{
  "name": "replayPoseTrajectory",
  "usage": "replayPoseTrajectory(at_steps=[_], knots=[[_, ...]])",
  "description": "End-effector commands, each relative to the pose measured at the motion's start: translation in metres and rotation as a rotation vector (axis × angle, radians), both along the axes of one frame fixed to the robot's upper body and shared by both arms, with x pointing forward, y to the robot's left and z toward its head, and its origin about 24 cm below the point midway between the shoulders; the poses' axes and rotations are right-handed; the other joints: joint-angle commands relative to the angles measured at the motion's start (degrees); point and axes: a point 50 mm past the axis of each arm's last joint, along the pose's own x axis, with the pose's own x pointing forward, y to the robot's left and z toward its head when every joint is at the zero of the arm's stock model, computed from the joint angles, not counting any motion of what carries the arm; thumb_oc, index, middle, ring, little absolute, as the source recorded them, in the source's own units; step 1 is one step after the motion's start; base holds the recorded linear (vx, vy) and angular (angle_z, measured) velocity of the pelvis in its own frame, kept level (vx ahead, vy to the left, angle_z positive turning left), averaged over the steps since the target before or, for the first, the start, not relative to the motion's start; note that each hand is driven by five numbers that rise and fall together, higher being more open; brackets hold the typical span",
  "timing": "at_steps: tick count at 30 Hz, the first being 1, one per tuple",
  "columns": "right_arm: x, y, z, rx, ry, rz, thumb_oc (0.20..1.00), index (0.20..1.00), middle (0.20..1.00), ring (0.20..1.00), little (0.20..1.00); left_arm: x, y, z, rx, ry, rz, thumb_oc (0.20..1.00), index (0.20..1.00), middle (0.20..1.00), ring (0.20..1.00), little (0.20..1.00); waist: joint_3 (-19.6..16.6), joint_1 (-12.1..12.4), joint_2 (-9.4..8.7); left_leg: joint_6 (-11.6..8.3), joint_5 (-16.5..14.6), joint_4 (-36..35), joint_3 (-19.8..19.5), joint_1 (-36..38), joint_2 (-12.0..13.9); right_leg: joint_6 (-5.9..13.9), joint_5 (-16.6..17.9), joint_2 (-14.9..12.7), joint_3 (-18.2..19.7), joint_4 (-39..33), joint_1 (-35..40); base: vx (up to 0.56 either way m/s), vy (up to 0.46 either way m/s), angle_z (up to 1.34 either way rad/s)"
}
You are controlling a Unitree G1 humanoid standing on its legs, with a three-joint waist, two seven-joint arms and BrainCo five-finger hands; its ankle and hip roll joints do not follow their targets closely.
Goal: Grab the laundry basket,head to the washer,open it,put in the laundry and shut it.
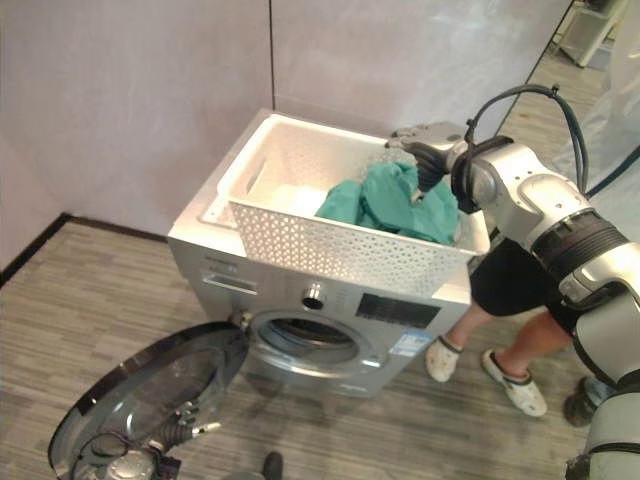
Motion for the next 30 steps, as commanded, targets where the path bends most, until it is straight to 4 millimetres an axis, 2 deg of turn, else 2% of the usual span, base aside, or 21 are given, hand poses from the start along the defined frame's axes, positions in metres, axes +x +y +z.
replayPoseTrajectory(at_steps=[1, 2, 5, 13, 14, 15, 16, 17, 19, 20, 21, 22, 23, 27, 30], knots=[[0.000, -0.020, 0.024, -0.053, -0.032, -0.097, 1.000, 1.000, 1.000, 1.000, 1.000, 0.008, 0.004, 0.003, 0.032, -0.004, -0.044, 1.000, 1.000, 1.000, 1.000, 1.000, 0.3, 1.7, -0.34, -1.28, -6.8, 2.8, -0.6, 2.6, 0.3, 4.58, 5.8, -4.6, 0.3, 1.7, -2.3, 0.04, -0.006, -0.01], [0.000, -0.021, 0.013, -0.076, 0.017, -0.102, 1.000, 1.000, 1.000, 1.000, 1.000, 0.007, 0.002, 0.002, 0.021, 0.002, -0.048, 1.000, 1.000, 1.000, 1.000, 1.000, 0.3, 1.5, 0.11, -1.36, -6.7, 2.8, -0.5, 2.7, 0.3, 4.51, 5.7, -4.6, 0.4, 1.5, -2.2, 0.00, 0.000, 0.00], [0.001, -0.016, 0.003, -0.086, 0.069, -0.095, 1.000, 1.000, 1.000, 1.000, 1.000, 0.004, -0.002, -0.001, 0.004, 0.015, -0.055, 1.000, 1.000, 1.000, 1.000, 1.000, 0.3, 1.3, 0.90, -1.54, -6.6, 2.5, -0.4, 2.9, 0.5, 4.33, 5.5, -4.4, 0.5, 1.1, -2.1, 0.03, -0.011, -0.04], [0.003, -0.012, -0.001, -0.076, 0.041, -0.092, 1.000, 1.000, 1.000, 1.000, 1.000, 0.006, -0.008, -0.002, -0.013, 0.007, -0.057, 1.000, 1.000, 1.000, 1.000, 1.000, 0.8, 1.3, 2.21, -1.79, -5.9, 1.8, -0.6, 2.1, 0.7, 4.22, 5.5, -4.4, 0.3, 0.4, -2.9, 0.00, 0.000, 0.00], [0.003, -0.014, -0.004, -0.061, 0.035, -0.098, 0.658, 0.658, 0.658, 0.658, 0.658, 0.005, -0.010, -0.003, -0.015, 0.010, -0.057, 1.000, 1.000, 1.000, 1.000, 1.000, 0.9, 1.3, 2.50, -1.80, -5.8, 1.8, -0.7, 1.9, 0.7, 4.17, 5.5, -4.4, 0.3, 0.4, -3.1, 0.00, 0.000, 0.00], [0.003, -0.017, -0.006, -0.049, 0.029, -0.108, 0.492, 0.492, 0.492, 0.492, 0.492, 0.005, -0.011, -0.003, -0.015, 0.010, -0.053, 1.000, 1.000, 1.000, 1.000, 1.000, 1.0, 1.2, 2.75, -1.80, -5.8, 1.8, -0.8, 1.9, 0.6, 4.14, 5.5, -4.4, 0.4, 0.4, -3.2, 0.04, -0.013, 0.02], [0.003, -0.020, -0.008, -0.034, 0.029, -0.120, 0.253, 0.253, 0.253, 0.253, 0.253, 0.004, -0.011, -0.004, -0.014, 0.013, -0.053, 1.000, 1.000, 1.000, 1.000, 1.000, 1.0, 1.2, 2.83, -1.81, -5.7, 1.7, -0.8, 1.8, 0.6, 4.11, 5.6, -4.4, 0.3, 0.3, -3.3, 0.00, 0.000, 0.00], [0.004, -0.021, -0.008, -0.018, 0.019, -0.125, 0.200, 0.200, 0.200, 0.200, 0.200, 0.003, -0.011, -0.004, -0.013, 0.016, -0.052, 1.000, 1.000, 1.000, 1.000, 1.000, 0.9, 1.2, 3.09, -1.78, -5.7, 1.6, -0.9, 1.7, 0.6, 4.09, 5.6, -4.4, 0.3, 0.3, -3.3, 0.00, 0.000, 0.00], [0.003, -0.023, -0.009, 0.006, 0.005, -0.130, 0.200, 0.200, 0.200, 0.200, 0.200, 0.003, -0.011, -0.005, -0.011, 0.019, -0.051, 1.000, 1.000, 1.000, 1.000, 1.000, 0.9, 1.2, 3.17, -1.82, -5.6, 1.6, -1.0, 1.6, 0.6, 4.09, 5.6, -4.4, 0.3, 0.3, -3.5, 0.00, 0.000, 0.00], [0.003, -0.028, -0.010, 0.053, -0.006, -0.146, 0.200, 0.200, 0.200, 0.200, 0.200, 0.002, -0.013, -0.006, -0.014, 0.022, -0.047, 1.000, 1.000, 1.000, 1.000, 1.000, 1.0, 1.1, 3.60, -1.79, -5.6, 1.6, -1.1, 1.5, 0.6, 4.03, 5.5, -4.4, 0.3, 0.4, -3.5, 0.00, 0.000, 0.00], [0.004, -0.034, -0.016, 0.204, -0.026, -0.167, 0.200, 0.200, 0.200, 0.200, 0.200, 0.006, -0.015, -0.006, -0.016, 0.009, -0.046, 1.000, 1.000, 1.000, 1.000, 1.000, 1.0, 1.1, 3.89, -1.74, -5.6, 1.8, -1.2, 1.4, 0.6, 4.03, 5.4, -4.4, 0.3, 0.4, -3.4, 0.00, 0.000, 0.00], [0.004, -0.035, -0.016, 0.206, -0.026, -0.168, 0.200, 0.200, 0.200, 0.200, 0.200, 0.006, -0.015, -0.006, -0.014, 0.010, -0.047, 1.000, 1.000, 1.000, 1.000, 1.000, 1.0, 1.1, 3.75, -1.74, -5.6, 1.8, -1.2, 1.4, 0.6, 4.03, 5.4, -4.4, 0.3, 0.4, -3.4, 0.00, 0.000, 0.00], [0.003, -0.040, -0.019, 0.299, -0.030, -0.185, 0.200, 0.200, 0.200, 0.200, 0.200, 0.007, -0.017, -0.006, -0.021, 0.004, -0.043, 1.000, 1.000, 1.000, 1.000, 1.000, 1.0, 1.1, 4.03, -1.66, -5.7, 1.8, -1.3, 1.5, 0.5, 4.00, 5.4, -4.4, 0.2, 0.4, -3.3, 0.00, 0.000, 0.00], [0.004, -0.047, -0.023, 0.435, -0.044, -0.217, 0.200, 0.200, 0.200, 0.200, 0.200, 0.007, -0.021, -0.007, -0.041, -0.004, -0.030, 1.000, 1.000, 1.000, 1.000, 1.000, 0.7, 1.3, 4.30, -1.53, -6.1, 1.8, -1.4, 2.5, 0.5, 4.00, 5.0, -4.5, 0.0, 0.3, -2.2, 0.01, -0.003, 0.00], [0.007, -0.047, -0.015, 0.487, -0.078, -0.234, 0.200, 0.200, 0.200, 0.200, 0.200, 0.004, -0.020, -0.007, -0.048, 0.001, -0.011, 1.000, 1.000, 1.000, 1.000, 1.000, 0.1, 1.4, 4.50, -1.53, -6.4, 1.8, -1.5, 3.3, 0.5, 3.89, 4.7, -4.4, -0.1, 0.3, -1.3, 0.03, -0.009, 0.00]])
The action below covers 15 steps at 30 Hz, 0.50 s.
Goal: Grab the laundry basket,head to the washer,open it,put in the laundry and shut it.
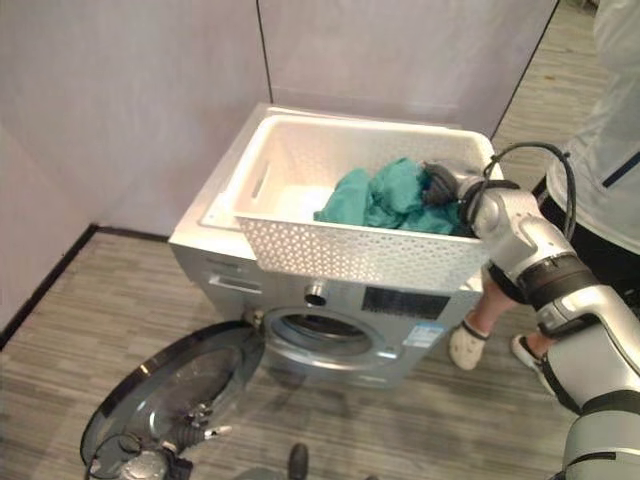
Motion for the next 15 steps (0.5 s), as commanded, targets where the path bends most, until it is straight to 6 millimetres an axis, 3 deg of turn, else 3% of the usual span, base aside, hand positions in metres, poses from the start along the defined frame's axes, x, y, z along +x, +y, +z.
replayPoseTrajectory(at_steps=[1, 2, 7, 8, 10, 14, 15], knots=[[0.006, -0.017, 0.035, 0.123, -0.142, -0.107, 0.200, 0.200, 0.200, 0.200, 0.200, 0.006, -0.001, -0.001, -0.001, -0.019, 0.011, 1.000, 1.000, 1.000, 1.000, 1.000, -0.6, 1.5, -1.31, -1.58, -6.6, 1.8, -1.5, 4.2, 0.5, 4.02, 4.2, -4.4, -0.1, 0.3, -0.5, 0.00, 0.000, 0.00], [0.006, -0.017, 0.035, 0.123, -0.142, -0.107, 0.200, 0.200, 0.200, 0.200, 0.200, 0.006, -0.001, -0.001, -0.001, -0.019, 0.011, 1.000, 1.000, 1.000, 1.000, 1.000, -0.6, 1.4, -1.32, -1.58, -6.6, 1.8, -1.5, 4.3, 0.5, 4.02, 4.2, -4.4, -0.1, 0.3, -0.4, 0.00, 0.000, 0.00], [0.017, -0.014, 0.058, 0.512, -0.267, -0.170, 0.200, 0.200, 0.200, 0.200, 0.200, 0.010, 0.002, 0.003, -0.004, -0.039, 0.032, 1.000, 1.000, 1.000, 1.000, 1.000, -1.4, 1.7, -1.25, -1.64, -6.7, 2.0, -1.9, 5.0, 0.6, 3.73, 3.8, -4.2, -0.5, 0.4, 0.6, 0.00, -0.006, 0.01], [0.017, -0.014, 0.058, 0.512, -0.267, -0.170, 0.200, 0.200, 0.200, 0.200, 0.200, 0.010, 0.002, 0.003, -0.004, -0.039, 0.032, 1.000, 1.000, 1.000, 1.000, 1.000, -1.4, 1.7, -1.25, -1.64, -6.7, 2.0, -2.0, 5.0, 0.6, 3.73, 3.8, -4.2, -0.5, 0.4, 0.7, 0.00, 0.000, 0.00], [0.024, 0.006, 0.076, 0.850, -0.308, -0.120, 0.200, 0.200, 0.200, 0.200, 0.200, 0.024, 0.006, 0.016, -0.013, -0.121, 0.070, 1.000, 1.000, 1.000, 1.000, 1.000, -2.0, 2.0, -1.38, -1.79, -6.6, 1.9, -2.4, 5.5, 0.8, 3.41, 3.4, -3.9, -0.7, 0.4, 1.2, -0.02, -0.030, 0.05], [0.027, 0.026, 0.088, 1.044, -0.313, -0.046, 0.200, 0.200, 0.200, 0.200, 0.200, 0.034, 0.010, 0.029, -0.026, -0.192, 0.096, 1.000, 1.000, 1.000, 1.000, 1.000, -2.4, 2.1, -1.59, -2.03, -6.4, 1.9, -2.7, 5.6, 0.9, 3.24, 3.2, -3.7, -0.8, 0.5, 1.4, -0.02, -0.024, 0.10], [0.027, 0.038, 0.095, 1.109, -0.313, 0.003, 0.200, 0.200, 0.200, 0.200, 0.200, 0.043, 0.010, 0.040, -0.039, -0.255, 0.100, 1.000, 1.000, 1.000, 1.000, 1.000, -2.6, 2.5, -1.76, -2.13, -6.3, 2.0, -2.9, 5.5, 1.0, 3.13, 3.1, -3.6, -1.0, 0.5, 1.5, -0.03, -0.020, 0.10]])
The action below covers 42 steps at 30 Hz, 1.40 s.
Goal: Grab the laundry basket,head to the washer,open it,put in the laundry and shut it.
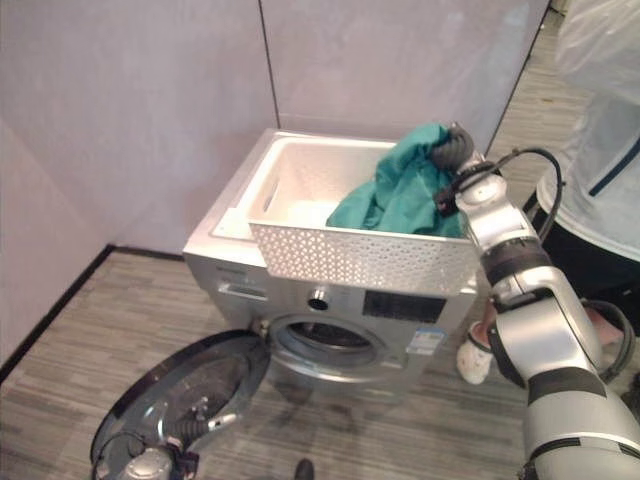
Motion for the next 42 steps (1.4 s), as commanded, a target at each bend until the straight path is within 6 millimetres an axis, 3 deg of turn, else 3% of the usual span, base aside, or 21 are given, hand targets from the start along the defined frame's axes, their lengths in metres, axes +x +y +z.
replayPoseTrajectory(at_steps=[1, 4, 5, 8, 10, 11, 13, 16, 17, 18, 21, 27, 29, 31, 32, 34, 36, 42], knots=[[-0.002, 0.014, 0.071, 0.130, -0.240, 0.046, 0.200, 0.200, 0.200, 0.200, 0.200, 0.022, 0.022, 0.025, 0.056, -0.124, 0.018, 1.000, 1.000, 1.000, 1.000, 1.000, -1.3, 2.1, -3.44, -2.11, -6.8, 2.0, -1.3, 3.9, 0.9, 3.26, 3.2, -3.9, 0.3, 0.6, -0.7, -0.03, -0.023, 0.09], [-0.008, 0.045, 0.098, 0.207, -0.335, 0.159, 0.200, 0.200, 0.200, 0.200, 0.200, 0.039, 0.024, 0.055, 0.036, -0.273, 0.017, 1.000, 1.000, 1.000, 1.000, 1.000, -1.9, 2.7, -3.76, -2.33, -6.4, 1.9, -2.1, 4.0, 1.1, 3.01, 3.0, -3.6, -0.2, 0.6, -0.4, -0.03, -0.021, 0.08], [-0.008, 0.045, 0.098, 0.207, -0.335, 0.159, 0.200, 0.200, 0.200, 0.200, 0.200, 0.039, 0.024, 0.055, 0.036, -0.273, 0.017, 1.000, 1.000, 1.000, 1.000, 1.000, -1.9, 2.6, -3.77, -2.33, -6.4, 1.9, -2.1, 4.0, 1.1, 3.01, 3.0, -3.6, -0.2, 0.6, -0.4, -0.04, -0.029, 0.12], [-0.019, 0.063, 0.134, 0.273, -0.457, 0.214, 0.200, 0.200, 0.200, 0.200, 0.200, 0.055, 0.025, 0.094, 0.021, -0.440, -0.010, 1.000, 1.000, 1.000, 1.000, 1.000, -2.6, 3.4, -4.31, -2.58, -5.9, 1.5, -3.3, 3.8, 1.2, 2.75, 2.8, -3.3, -1.2, 0.8, -0.1, -0.04, -0.028, 0.19], [-0.028, 0.065, 0.162, 0.298, -0.543, 0.223, 0.200, 0.200, 0.200, 0.200, 0.200, 0.066, 0.029, 0.132, 0.026, -0.592, -0.048, 1.000, 1.000, 1.000, 1.000, 1.000, -3.5, 4.3, -4.93, -2.80, -5.4, 1.3, -5.0, 3.4, 1.2, 2.69, 2.6, -3.3, -2.7, 0.9, 0.2, -0.03, -0.032, 0.37], [-0.029, 0.062, 0.167, 0.300, -0.556, 0.218, 0.200, 0.200, 0.200, 0.200, 0.200, 0.068, 0.031, 0.142, 0.026, -0.627, -0.055, 1.000, 1.000, 1.000, 1.000, 1.000, -3.7, 4.5, -5.07, -2.87, -5.3, 1.3, -5.5, 3.3, 1.2, 2.71, 2.6, -3.3, -3.1, 0.8, 0.3, -0.01, -0.021, 0.49], [-0.042, 0.056, 0.200, 0.310, -0.659, 0.195, 0.200, 0.200, 0.200, 0.200, 0.200, 0.075, 0.048, 0.180, 0.092, -0.754, -0.070, 1.000, 1.000, 1.000, 1.000, 1.000, -4.9, 5.5, -5.43, -3.15, -5.0, 1.0, -7.0, 3.2, 1.0, 2.75, 2.5, -3.4, -4.7, 0.6, 1.0, 0.01, -0.010, 0.47], [-0.052, 0.054, 0.218, 0.311, -0.724, 0.192, 0.200, 0.200, 0.200, 0.200, 0.200, 0.079, 0.060, 0.211, 0.157, -0.851, -0.080, 1.000, 1.000, 1.000, 1.000, 1.000, -5.6, 6.1, -5.63, -3.27, -5.0, 1.1, -8.0, 3.2, 0.9, 2.82, 2.3, -3.5, -5.7, 0.6, 1.6, 0.02, -0.007, 0.25], [-0.052, 0.054, 0.219, 0.312, -0.726, 0.192, 0.200, 0.200, 0.200, 0.200, 0.200, 0.079, 0.060, 0.212, 0.158, -0.852, -0.080, 1.000, 1.000, 1.000, 1.000, 1.000, -5.6, 6.0, -5.70, -3.27, -5.0, 1.1, -8.1, 3.1, 0.9, 2.83, 2.3, -3.5, -5.8, 0.6, 1.6, 0.02, 0.003, 0.18], [-0.057, 0.054, 0.227, 0.295, -0.751, 0.198, 0.200, 0.200, 0.200, 0.200, 0.200, 0.082, 0.066, 0.238, 0.203, -0.941, -0.088, 1.000, 1.000, 1.000, 1.000, 1.000, -6.1, 6.4, -5.79, -3.39, -4.9, 1.0, -8.8, 3.2, 0.8, 2.77, 2.2, -3.5, -6.3, 0.5, 2.0, 0.03, 0.003, 0.19], [-0.061, 0.062, 0.230, 0.287, -0.763, 0.242, 0.200, 0.200, 0.200, 0.200, 0.200, 0.088, 0.070, 0.274, 0.191, -1.086, -0.071, 1.000, 1.000, 1.000, 1.000, 1.000, -6.8, 6.3, -5.82, -3.54, -4.8, 1.0, -9.5, 3.2, 0.7, 2.73, 2.1, -3.5, -6.9, 0.6, 2.4, 0.01, 0.000, 0.21], [-0.056, 0.082, 0.214, 0.341, -0.719, 0.330, 0.200, 0.200, 0.200, 0.200, 0.200, 0.109, 0.060, 0.307, 0.135, -1.235, -0.056, 1.000, 1.000, 1.000, 1.000, 1.000, -7.1, 5.5, -5.37, -3.63, -4.9, 1.0, -9.4, 3.7, 0.8, 2.32, 1.5, -3.2, -6.7, 0.8, 2.8, 0.00, 0.000, 0.01], [-0.052, 0.100, 0.202, 0.358, -0.674, 0.387, 0.200, 0.200, 0.200, 0.200, 0.200, 0.123, 0.045, 0.318, 0.071, -1.289, -0.074, 1.000, 1.000, 1.000, 1.000, 1.000, -7.3, 4.8, -5.19, -3.64, -5.0, 0.9, -9.1, 3.8, 0.8, 2.23, 1.4, -3.2, -6.6, 0.8, 2.9, 0.00, 0.000, 0.00], [-0.052, 0.099, 0.201, 0.358, -0.672, 0.384, 0.200, 0.200, 0.200, 0.200, 0.200, 0.130, 0.037, 0.320, 0.050, -1.299, -0.094, 1.000, 1.000, 1.000, 1.000, 1.000, -7.3, 4.9, -5.16, -3.63, -5.0, 0.9, -9.0, 3.9, 0.8, 2.19, 1.3, -3.1, -6.5, 0.9, 2.9, 0.00, 0.000, 0.00], [-0.050, 0.111, 0.195, 0.360, -0.645, 0.413, 0.200, 0.200, 0.200, 0.200, 0.200, 0.140, 0.014, 0.334, 0.006, -1.344, -0.173, 1.000, 1.000, 1.000, 1.000, 1.000, -7.3, 4.4, -5.02, -3.63, -5.0, 0.9, -8.8, 4.1, 0.9, 2.12, 1.3, -3.0, -6.1, 1.0, 3.0, 0.00, 0.000, 0.00], [-0.050, 0.118, 0.192, 0.375, -0.634, 0.427, 0.200, 0.200, 0.200, 0.200, 0.200, 0.147, -0.001, 0.338, -0.036, -1.360, -0.206, 1.000, 1.000, 1.000, 1.000, 1.000, -7.3, 4.1, -4.94, -3.64, -5.0, 0.9, -8.6, 4.2, 0.9, 2.09, 1.2, -3.0, -6.0, 1.0, 3.0, 0.00, 0.000, 0.00], [-0.050, 0.133, 0.189, 0.388, -0.613, 0.457, 0.200, 0.200, 0.200, 0.200, 0.200, 0.160, -0.034, 0.351, -0.093, -1.393, -0.296, 1.000, 1.000, 1.000, 1.000, 1.000, -7.4, 3.2, -4.75, -3.63, -4.9, 0.8, -8.3, 4.2, 1.0, 2.04, 1.3, -2.9, -5.5, 1.1, 2.8, 0.00, 0.002, -0.02], [-0.053, 0.160, 0.181, 0.424, -0.570, 0.532, 0.200, 0.200, 0.200, 0.200, 0.200, 0.177, -0.087, 0.359, -0.241, -1.375, -0.406, 1.000, 1.000, 1.000, 1.000, 1.000, -7.1, 2.0, -4.83, -3.68, -4.7, 0.7, -7.5, 4.2, 1.1, 2.03, 1.6, -2.7, -4.7, 1.1, 2.2, -0.01, -0.002, -0.05]])
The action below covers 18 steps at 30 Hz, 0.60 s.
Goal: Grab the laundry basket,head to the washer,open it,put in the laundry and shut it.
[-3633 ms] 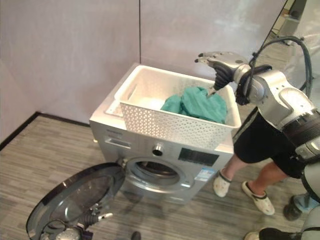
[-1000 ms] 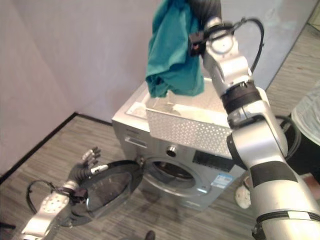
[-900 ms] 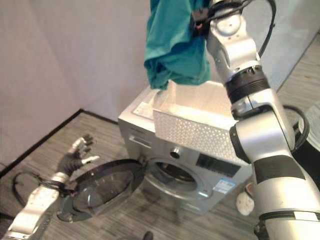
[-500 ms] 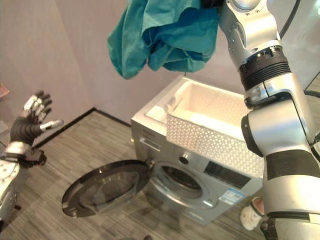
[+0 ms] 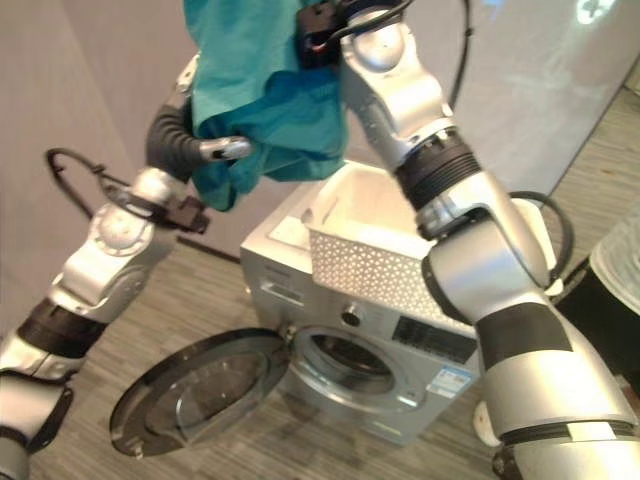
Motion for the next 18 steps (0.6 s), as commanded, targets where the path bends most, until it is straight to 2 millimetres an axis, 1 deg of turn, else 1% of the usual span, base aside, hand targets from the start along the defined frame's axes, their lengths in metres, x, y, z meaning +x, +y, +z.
replayPoseTrajectory(at_steps=[1, 3, 5, 7, 8, 10, 11, 17, 18], knots=[[-0.012, -0.006, 0.029, 0.049, -0.095, 0.001, 0.200, 0.200, 0.200, 0.200, 0.200, 0.007, 0.015, 0.000, -0.114, 0.022, 0.044, 1.000, 1.000, 1.000, 1.000, 1.000, -3.6, 0.9, -1.45, -2.77, -5.6, 0.7, 1.2, 3.1, 2.9, 1.94, 4.2, -2.5, 3.0, 1.0, -2.7, 0.00, -0.001, -0.13], [-0.012, 0.002, 0.024, 0.060, -0.075, 0.031, 0.200, 0.200, 0.200, 0.200, 0.200, 0.009, 0.000, -0.004, -0.155, 0.061, -0.012, 1.000, 1.000, 1.000, 1.000, 1.000, -3.6, 0.6, -1.45, -2.73, -5.6, 0.7, 1.4, 3.1, 2.9, 1.96, 4.3, -2.5, 3.4, 0.9, -2.7, -0.01, -0.007, -0.15], [-0.012, 0.009, 0.018, 0.074, -0.048, 0.070, 0.200, 0.200, 0.200, 0.200, 0.200, 0.009, -0.015, -0.007, -0.156, 0.088, -0.070, 1.000, 1.000, 1.000, 1.000, 1.000, -3.5, 0.4, -1.41, -2.67, -5.7, 0.6, 1.7, 3.2, 3.0, 1.96, 4.4, -2.4, 3.6, 0.8, -2.7, -0.01, -0.004, -0.05], [-0.012, 0.015, 0.012, 0.080, -0.027, 0.097, 0.200, 0.200, 0.200, 0.200, 0.200, 0.007, -0.024, -0.008, -0.148, 0.090, -0.092, 1.000, 1.000, 1.000, 1.000, 1.000, -3.6, 0.3, -1.43, -2.71, -5.7, 0.5, 1.9, 3.4, 3.0, 1.96, 4.4, -2.4, 3.7, 0.7, -2.6, 0.00, 0.000, 0.00], [-0.012, 0.015, 0.012, 0.080, -0.027, 0.097, 0.200, 0.200, 0.200, 0.200, 0.200, 0.007, -0.024, -0.008, -0.148, 0.090, -0.093, 1.000, 1.000, 1.000, 1.000, 1.000, -3.6, 0.3, -1.43, -2.71, -5.7, 0.5, 1.9, 3.4, 3.0, 1.96, 4.4, -2.3, 3.7, 0.7, -2.6, 0.00, 0.000, 0.00], [-0.014, 0.023, 0.006, 0.108, 0.010, 0.164, 0.200, 0.200, 0.200, 0.200, 0.200, 0.009, -0.037, -0.011, -0.172, 0.125, -0.123, 1.000, 1.000, 1.000, 1.000, 1.000, -3.6, -0.3, -1.49, -2.85, -5.7, 0.5, 2.1, 3.5, 3.0, 1.92, 4.4, -2.3, 3.9, 0.7, -2.7, 0.00, 0.000, 0.00], [-0.016, 0.031, -0.002, 0.142, 0.052, 0.229, 0.200, 0.200, 0.200, 0.200, 0.200, 0.015, -0.043, -0.018, -0.187, 0.164, -0.106, 1.000, 1.000, 1.000, 1.000, 1.000, -3.5, -1.0, -1.58, -2.97, -5.6, 0.5, 2.5, 3.5, 3.2, 1.84, 4.4, -2.3, 4.1, 0.8, -2.7, 0.00, 0.000, 0.00], [-0.019, 0.038, -0.011, 0.178, 0.102, 0.298, 0.200, 0.200, 0.200, 0.200, 0.200, 0.020, -0.043, -0.018, -0.205, 0.164, -0.048, 1.000, 1.000, 1.000, 1.000, 1.000, -3.4, -1.5, -1.81, -3.10, -5.7, 0.5, 3.0, 3.8, 3.3, 1.75, 4.4, -2.3, 4.3, 0.9, -2.7, -0.02, -0.010, -0.04], [-0.022, 0.043, -0.015, 0.194, 0.118, 0.337, 0.200, 0.200, 0.200, 0.200, 0.200, 0.025, -0.044, -0.024, -0.243, 0.205, -0.026, 1.000, 1.000, 1.000, 1.000, 1.000, -3.2, -1.9, -1.84, -3.09, -5.7, 0.5, 3.3, 3.9, 3.4, 1.73, 4.4, -2.2, 4.6, 1.0, -2.8, -0.03, -0.014, -0.06]])
